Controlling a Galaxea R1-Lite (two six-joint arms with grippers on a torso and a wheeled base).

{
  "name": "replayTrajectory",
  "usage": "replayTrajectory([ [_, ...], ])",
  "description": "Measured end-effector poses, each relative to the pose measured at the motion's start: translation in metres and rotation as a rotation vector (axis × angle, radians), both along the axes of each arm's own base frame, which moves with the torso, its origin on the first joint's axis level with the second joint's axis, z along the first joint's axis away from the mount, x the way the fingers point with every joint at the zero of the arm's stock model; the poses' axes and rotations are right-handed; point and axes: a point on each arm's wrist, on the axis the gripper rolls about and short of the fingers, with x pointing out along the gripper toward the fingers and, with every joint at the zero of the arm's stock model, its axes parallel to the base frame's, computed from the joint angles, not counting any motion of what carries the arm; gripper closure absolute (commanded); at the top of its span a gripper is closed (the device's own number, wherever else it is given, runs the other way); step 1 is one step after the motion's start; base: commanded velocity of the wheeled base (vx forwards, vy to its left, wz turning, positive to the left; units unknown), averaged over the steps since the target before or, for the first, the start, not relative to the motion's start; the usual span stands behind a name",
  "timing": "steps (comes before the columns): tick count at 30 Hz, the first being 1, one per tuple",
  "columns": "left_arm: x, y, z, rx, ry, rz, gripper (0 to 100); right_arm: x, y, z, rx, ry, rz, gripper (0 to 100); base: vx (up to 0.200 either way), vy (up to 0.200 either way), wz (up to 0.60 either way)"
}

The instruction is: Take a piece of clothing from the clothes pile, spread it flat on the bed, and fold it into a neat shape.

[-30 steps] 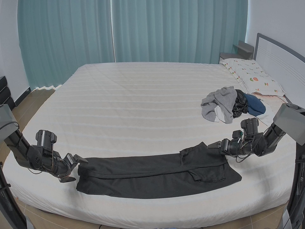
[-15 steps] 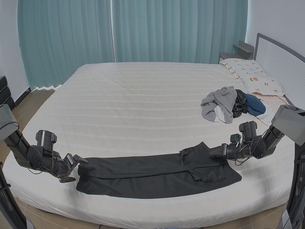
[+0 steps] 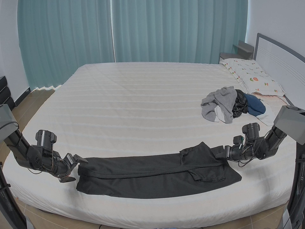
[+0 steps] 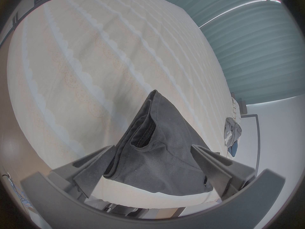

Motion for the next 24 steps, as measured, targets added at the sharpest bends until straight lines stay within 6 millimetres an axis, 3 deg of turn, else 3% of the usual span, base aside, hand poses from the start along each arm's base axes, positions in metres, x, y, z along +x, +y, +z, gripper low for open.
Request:
replayTrajectory([
  [8,0.0,0.0,0.0,0.0,0.0,0.0,0,-0.006,-0.01,0.004,0.007,-0.005,-0.003,100,0.0,0.0,0.0],
  [9,0.0,0.0,0.0,0.0,0.0,0.0,0,-0.006,-0.01,0.004,0.007,-0.005,-0.003,0,0.0,0.0,0.0],
  [23,0.0,0.0,0.0,0.0,0.0,0.0,0,0.007,0.005,-0.001,0.013,-0.028,0.034,0,0.0,0.0,0.0],
  [24,0.0,0.0,0.0,0.0,0.0,0.0,0,0.008,0.008,-0.002,0.013,-0.026,0.038,100,0.0,0.0,0.0],
])
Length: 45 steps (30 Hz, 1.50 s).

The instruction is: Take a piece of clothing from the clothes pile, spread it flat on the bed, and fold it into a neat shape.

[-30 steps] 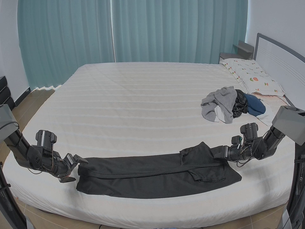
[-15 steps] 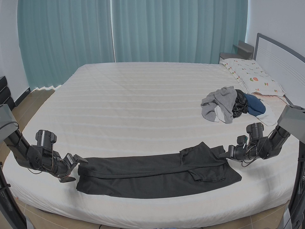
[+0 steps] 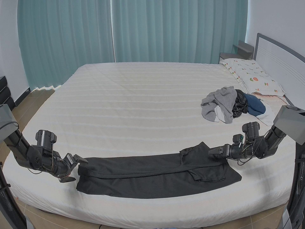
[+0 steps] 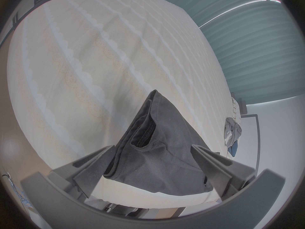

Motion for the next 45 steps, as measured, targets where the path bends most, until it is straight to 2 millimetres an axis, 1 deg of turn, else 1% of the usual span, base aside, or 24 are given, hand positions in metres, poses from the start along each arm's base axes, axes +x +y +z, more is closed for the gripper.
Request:
replayTrajectory([
  [3,0.0,0.0,0.0,0.0,0.001,0.0,0,0.001,0.004,-0.004,-0.004,0.007,0.01,100,0.0,0.0,0.0],
  [8,0.0,0.0,0.0,-0.002,0.002,0.004,0,0.001,0.004,-0.008,-0.009,0.012,0.01,100,0.0,0.0,0.0],
  [18,0.0,0.0,0.0,-0.006,0.001,0.01,0,-0.003,-0.008,-0.009,-0.015,0.023,-0.015,100,0.0,0.0,0.0],
  [25,0.0,0.0,0.0,-0.006,0.001,0.01,0,-0.011,-0.014,-0.005,-0.014,0.029,-0.024,100,0.0,0.0,0.0],
  [32,0.0,0.0,0.0,-0.005,0.001,0.01,0,-0.02,-0.02,-0.007,-0.039,0.035,-0.01,100,0.0,0.0,0.0],
  [33,0.0,0.0,0.0,-0.005,0.001,0.01,0,-0.021,-0.02,-0.007,-0.039,0.038,-0.01,0,0.0,0.0,0.0],
  [40,0.001,-0.001,0.0,-0.005,0.002,0.008,0,-0.024,-0.021,-0.008,-0.036,0.05,-0.014,0,0.0,0.0,0.0],
  [45,0.003,-0.003,0.001,-0.007,-0.001,0.011,0,-0.025,-0.022,-0.003,-0.019,0.045,-0.016,0,0.0,0.0,0.0],
])
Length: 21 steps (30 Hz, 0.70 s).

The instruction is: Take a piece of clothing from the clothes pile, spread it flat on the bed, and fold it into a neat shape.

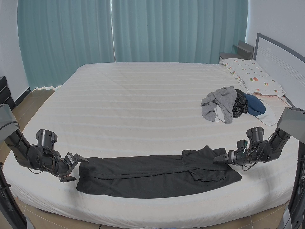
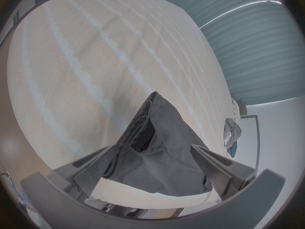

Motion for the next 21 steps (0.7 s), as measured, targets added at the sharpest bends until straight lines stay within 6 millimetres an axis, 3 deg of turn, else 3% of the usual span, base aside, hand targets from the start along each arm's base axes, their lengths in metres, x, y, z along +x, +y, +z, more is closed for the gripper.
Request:
replayTrajectory([
  [5,0.006,-0.005,0.0,0.001,-0.001,0.009,0,-0.001,-0.006,0.009,0.041,0.011,-0.053,0,0.0,0.0,0.0],
  [6,0.008,-0.007,-0.001,0.01,-0.001,0.012,100,-0.002,-0.007,0.012,0.056,0.016,-0.074,0,0.0,0.0,0.0],
  [16,0.017,-0.017,-0.007,0.062,0.009,0.016,100,-0.021,-0.013,0.037,0.171,0.08,-0.225,0,0.0,0.0,0.0],
  [21,0.019,-0.018,-0.008,0.048,0.014,0.041,100,-0.035,-0.006,0.05,0.226,0.128,-0.306,0,0.0,0.0,0.0],
])
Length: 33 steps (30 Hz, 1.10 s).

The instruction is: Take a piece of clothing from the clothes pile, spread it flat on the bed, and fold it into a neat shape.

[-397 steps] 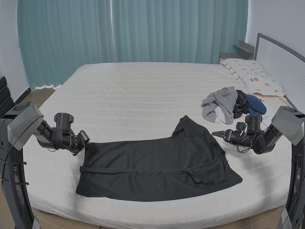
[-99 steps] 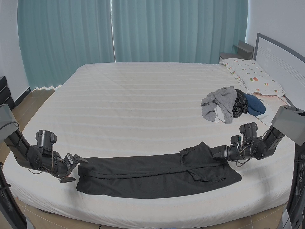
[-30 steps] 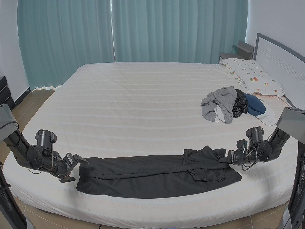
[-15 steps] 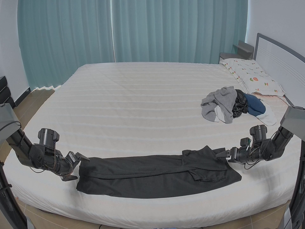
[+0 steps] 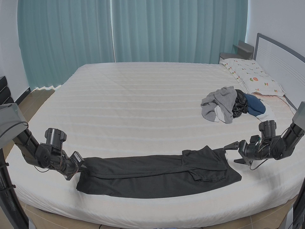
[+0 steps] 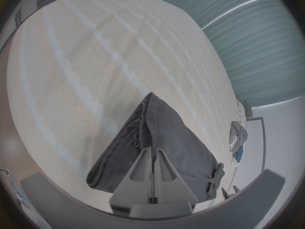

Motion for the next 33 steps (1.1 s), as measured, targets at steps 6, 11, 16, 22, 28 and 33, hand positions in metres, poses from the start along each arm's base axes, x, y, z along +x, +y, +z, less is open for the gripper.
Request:
replayTrajectory([
  [6,0.003,0.001,0.009,-0.033,-0.04,0.055,100,-0.017,0.02,0.002,-0.017,0.051,-0.041,0,0.0,0.0,0.0],
  [11,0.003,0.002,0.02,-0.057,-0.07,0.086,100,-0.028,0.033,-0.003,-0.025,0.107,-0.072,0,0.0,0.0,0.0],
  [16,0.002,0.002,0.027,-0.063,-0.092,0.093,100,-0.035,0.04,-0.006,-0.017,0.141,-0.081,0,0.0,0.0,0.0],
  [22,0.002,0.002,0.03,-0.065,-0.102,0.092,100,-0.031,0.045,-0.009,-0.012,0.152,-0.103,0,0.0,0.0,0.0],
  [28,0.001,0.002,0.031,-0.066,-0.105,0.092,100,-0.019,0.048,-0.015,-0.036,0.145,-0.131,0,0.0,0.0,0.0],
  [33,0.001,0.001,0.031,-0.066,-0.105,0.092,100,-0.011,0.049,-0.019,-0.042,0.144,-0.134,100,0.0,0.0,0.0],
])
